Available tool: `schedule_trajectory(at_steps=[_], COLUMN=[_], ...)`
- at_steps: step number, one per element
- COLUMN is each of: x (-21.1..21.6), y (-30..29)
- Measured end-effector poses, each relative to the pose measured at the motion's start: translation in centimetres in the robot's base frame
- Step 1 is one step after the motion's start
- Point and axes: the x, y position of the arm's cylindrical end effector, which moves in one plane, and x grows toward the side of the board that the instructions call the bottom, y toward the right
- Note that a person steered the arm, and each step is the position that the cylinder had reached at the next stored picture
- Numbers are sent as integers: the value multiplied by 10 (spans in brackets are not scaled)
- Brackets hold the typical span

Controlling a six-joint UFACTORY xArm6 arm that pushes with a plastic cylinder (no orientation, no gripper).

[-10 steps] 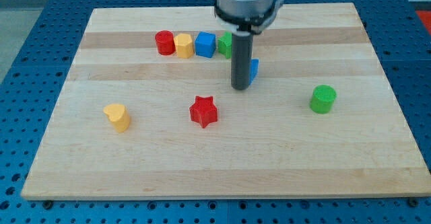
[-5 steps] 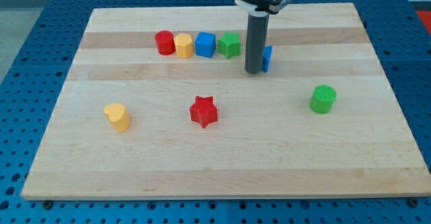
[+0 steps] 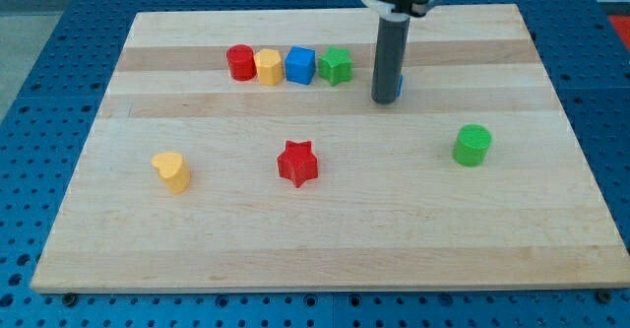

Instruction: Move the blue triangle to the right side of the green star

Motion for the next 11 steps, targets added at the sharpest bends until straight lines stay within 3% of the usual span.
schedule_trajectory(at_steps=[2,4,8,11], x=[-11,62,-19,-20], y=[0,29,38,17])
